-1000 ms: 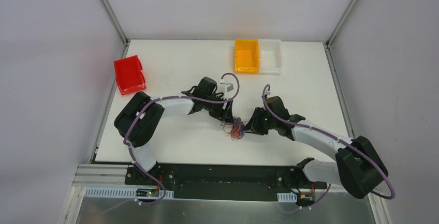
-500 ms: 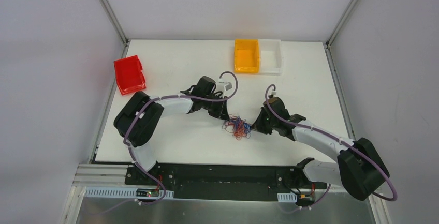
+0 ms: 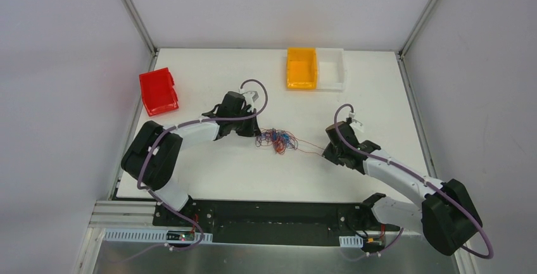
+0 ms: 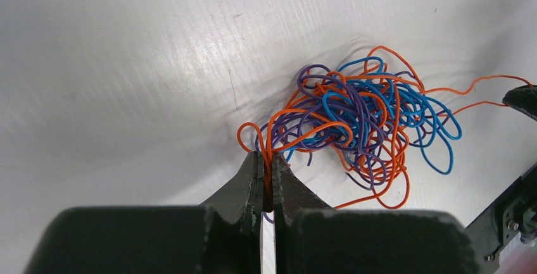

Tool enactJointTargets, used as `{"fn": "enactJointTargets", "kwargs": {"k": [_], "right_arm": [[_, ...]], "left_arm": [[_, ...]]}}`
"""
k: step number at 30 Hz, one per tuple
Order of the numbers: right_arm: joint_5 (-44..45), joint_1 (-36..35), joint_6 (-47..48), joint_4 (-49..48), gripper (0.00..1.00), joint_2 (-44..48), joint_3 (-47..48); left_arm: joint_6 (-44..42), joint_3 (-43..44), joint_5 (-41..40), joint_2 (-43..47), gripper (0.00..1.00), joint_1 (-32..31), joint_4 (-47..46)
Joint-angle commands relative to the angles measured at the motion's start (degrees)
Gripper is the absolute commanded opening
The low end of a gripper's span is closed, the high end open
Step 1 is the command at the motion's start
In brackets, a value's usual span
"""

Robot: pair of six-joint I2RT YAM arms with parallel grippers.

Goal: Untangle the cables

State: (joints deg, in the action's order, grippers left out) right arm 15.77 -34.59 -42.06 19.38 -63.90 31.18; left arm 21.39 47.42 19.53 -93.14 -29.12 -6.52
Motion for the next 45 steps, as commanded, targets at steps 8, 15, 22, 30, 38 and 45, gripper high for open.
{"fn": "enactJointTargets", "kwargs": {"k": [8, 15, 22, 30, 38, 45], "right_arm": [[15.0, 1.3, -1.2, 12.0, 0.00, 3.2, 5.5], [22.1, 10.1, -7.3, 19.7, 0.00, 7.9, 5.0], [20.2, 11.5, -5.8, 18.1, 0.00, 9.6, 4.3], [1.4, 11.5, 5.6, 7.6, 0.00, 10.9, 2.4], [-12.3, 11.2, 9.6, -1.7, 0.00, 12.2, 0.9], [-18.6, 10.2, 12.0, -1.6, 0.00, 7.1, 5.8]], "left_arm": [[1.9, -1.7, -16.6, 6.6, 0.00, 1.9, 5.3], [5.8, -6.3, -24.4, 12.8, 0.00, 6.2, 5.5], [5.7, -6.2, -24.5, 13.1, 0.00, 6.3, 5.7], [3.8, -7.4, -10.1, 12.8, 0.00, 6.1, -1.5], [3.5, -8.0, -8.9, 13.6, 0.32, 5.9, -2.8], [1.7, -9.1, -10.9, 15.9, 0.64, 3.6, -4.3]]}}
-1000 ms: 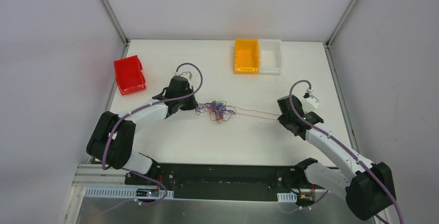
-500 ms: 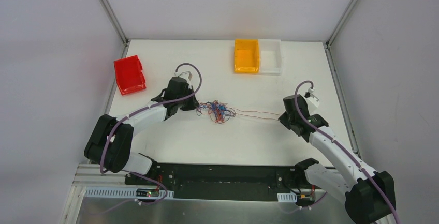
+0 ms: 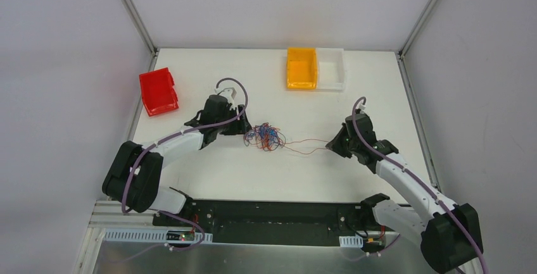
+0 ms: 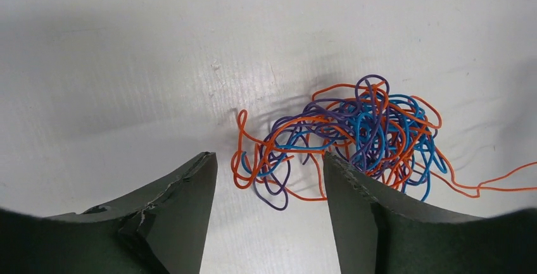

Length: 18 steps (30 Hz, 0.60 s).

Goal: Untangle the cables

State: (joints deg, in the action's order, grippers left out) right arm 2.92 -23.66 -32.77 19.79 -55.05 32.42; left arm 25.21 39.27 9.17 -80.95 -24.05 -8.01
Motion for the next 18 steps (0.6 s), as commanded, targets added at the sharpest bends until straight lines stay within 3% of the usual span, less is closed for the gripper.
{"fn": "enactJointTargets", "kwargs": {"k": [1, 6, 8, 18], "right_arm": [[-6.7, -1.1, 3.0, -2.1, 0.00, -2.2, 5.6], [-8.2, -3.5, 4.8, 0.0, 0.00, -3.6, 13.2], [-9.0, -4.4, 5.4, 1.4, 0.00, -4.5, 16.7], [-13.9, -7.8, 7.8, 6.9, 0.00, -7.7, 33.2]], "left_arm": [[-2.5, -1.3, -1.1, 4.3, 0.66, -2.1, -3.3], [-4.5, -3.5, -2.3, 7.6, 0.77, -4.7, -7.1], [-5.5, -4.4, -2.1, 8.7, 0.89, -5.8, -9.0], [-6.7, -9.9, 1.6, 12.1, 0.92, -7.9, -22.0]]}}
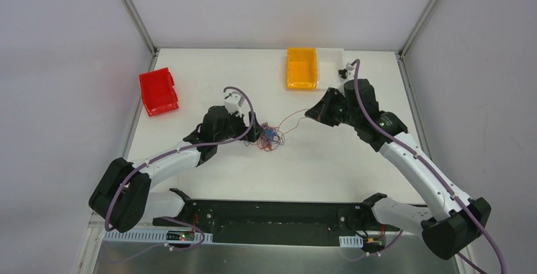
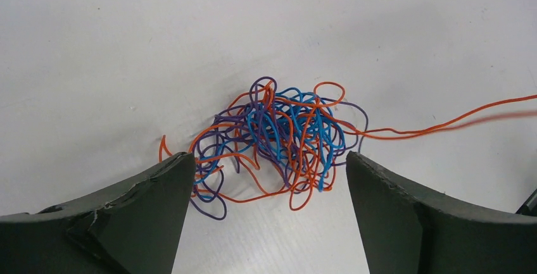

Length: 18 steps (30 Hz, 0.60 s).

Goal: Untangle the cables

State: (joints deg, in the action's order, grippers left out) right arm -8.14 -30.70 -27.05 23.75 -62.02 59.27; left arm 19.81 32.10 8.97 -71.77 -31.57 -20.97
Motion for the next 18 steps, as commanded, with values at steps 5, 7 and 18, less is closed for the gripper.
{"fn": "enactJointTargets", "kwargs": {"k": [5, 7, 18], "right_arm": [[-4.8, -1.4, 2.9, 5.2, 0.00, -2.9, 11.5], [-5.5, -1.8, 2.9, 5.6, 0.00, -3.7, 12.5], [-6.9, -3.5, 2.4, 5.9, 0.00, -5.7, 14.8]], "left_arm": [[-0.3, -4.9, 3.6, 4.7, 0.92, -0.4, -15.8], [-0.4, -4.4, 6.0, 4.6, 0.92, -0.4, -17.5], [-5.2, 1.6, 8.3, -3.3, 0.89, -6.2, -18.4]]}}
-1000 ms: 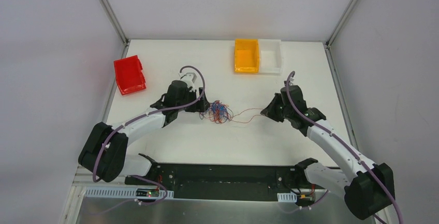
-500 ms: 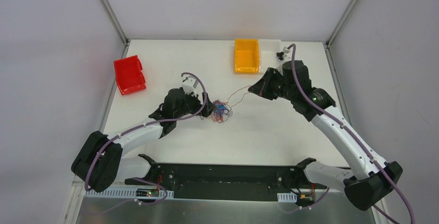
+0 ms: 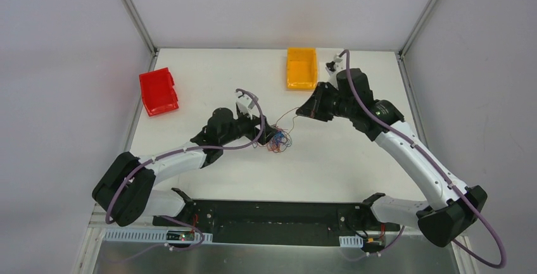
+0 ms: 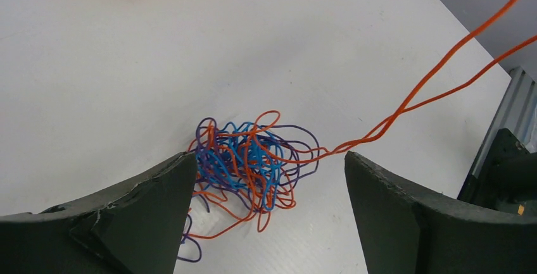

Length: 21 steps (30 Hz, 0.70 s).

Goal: Untangle the cables

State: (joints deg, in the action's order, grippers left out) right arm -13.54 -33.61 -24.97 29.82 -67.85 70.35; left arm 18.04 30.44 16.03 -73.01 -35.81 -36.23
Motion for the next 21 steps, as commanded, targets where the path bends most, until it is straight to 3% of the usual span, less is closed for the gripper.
{"fn": "enactJointTargets", "kwargs": {"k": [1, 8, 17, 21], "right_arm": [[-1.4, -0.7, 0.3, -0.1, 0.00, 0.0, 3.8], [-1.0, -0.7, 0.0, 0.1, 0.00, -0.1, 4.6], [-3.7, -0.8, -2.1, 0.4, 0.00, 0.0, 7.3], [-2.5, -0.8, -2.4, 2.3, 0.00, -0.7, 13.0]], "left_arm": [[-3.7, 3.5, 1.2, -2.6, 0.89, -2.4, -3.1], [-5.9, 3.0, -2.4, -2.6, 0.86, -3.5, -2.8], [-7.8, 12.0, -5.8, -12.2, 0.78, -4.4, -0.7], [-6.1, 13.4, -5.4, -17.2, 0.76, -4.6, -0.7]]}}
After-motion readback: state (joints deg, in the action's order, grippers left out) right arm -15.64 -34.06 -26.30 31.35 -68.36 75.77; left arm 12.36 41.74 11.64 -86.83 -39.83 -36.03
